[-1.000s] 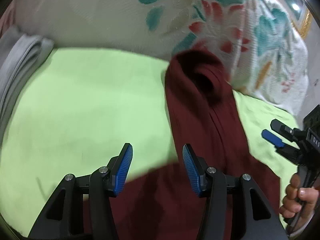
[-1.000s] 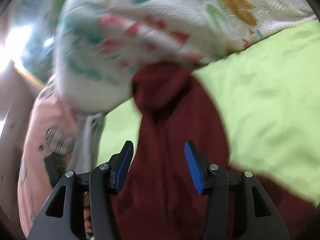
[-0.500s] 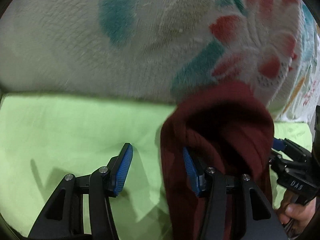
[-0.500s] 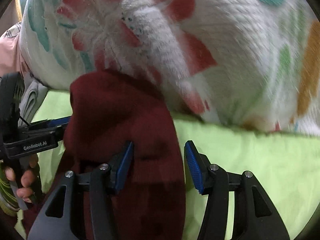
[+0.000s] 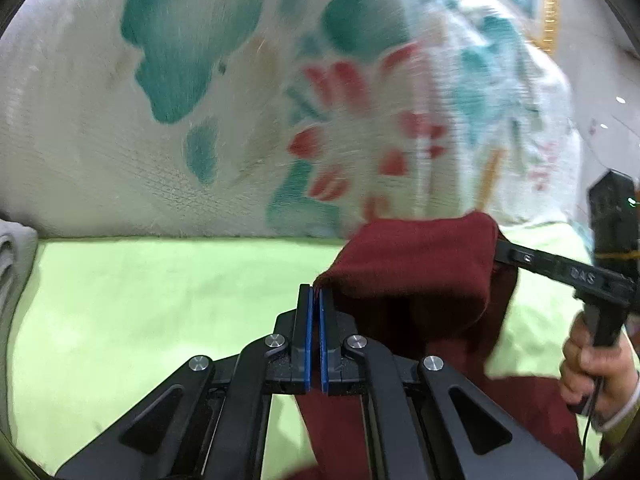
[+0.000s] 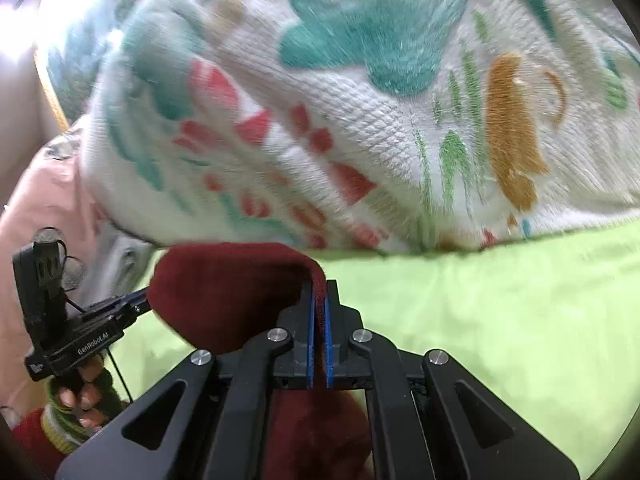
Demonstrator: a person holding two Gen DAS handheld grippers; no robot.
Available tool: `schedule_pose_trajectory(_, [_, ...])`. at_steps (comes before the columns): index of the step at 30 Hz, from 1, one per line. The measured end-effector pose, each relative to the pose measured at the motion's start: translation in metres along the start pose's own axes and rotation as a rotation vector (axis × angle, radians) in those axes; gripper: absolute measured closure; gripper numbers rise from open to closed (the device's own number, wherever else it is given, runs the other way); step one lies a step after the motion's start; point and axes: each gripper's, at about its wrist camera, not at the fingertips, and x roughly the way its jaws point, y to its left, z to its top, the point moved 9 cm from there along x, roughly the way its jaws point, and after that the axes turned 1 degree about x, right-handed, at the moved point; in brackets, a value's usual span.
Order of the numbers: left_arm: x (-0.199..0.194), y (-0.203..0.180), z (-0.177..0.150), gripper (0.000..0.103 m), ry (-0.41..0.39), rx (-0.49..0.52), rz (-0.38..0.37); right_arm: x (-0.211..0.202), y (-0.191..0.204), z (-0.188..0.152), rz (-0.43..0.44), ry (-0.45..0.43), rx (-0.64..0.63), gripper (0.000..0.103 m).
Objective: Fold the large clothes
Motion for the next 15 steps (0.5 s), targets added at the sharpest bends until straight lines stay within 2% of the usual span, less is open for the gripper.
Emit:
schedule_pose_trajectory(4, [-0.059,-0.027,-0.034,0.102,-0.024,0.021,-0.063,-0.052,0.017,-0.032,0.043,0.015,0.001,0.099])
schedule_pose_trajectory(9, [-0.121,-0.057,-0.094,0.102,-0.021,0.016,-0.125,-0.111,0.043,-0.099,0.072,0.051,-0.024,0.099])
schedule_pose_trajectory(12, [-0.15,-0.064,-0.137,0.102,-0.009,-0.008,-0.126,-0.131,0.044,-0.145,0.052,0.089,-0.036,0.099])
schedule_pose_trajectory(15, [-0.159,-0.067,-0.179,0.102,0.036,-0.065,-0.131,-0.134,0.043,-0.189,0.024,0.134,-0.02,0.099])
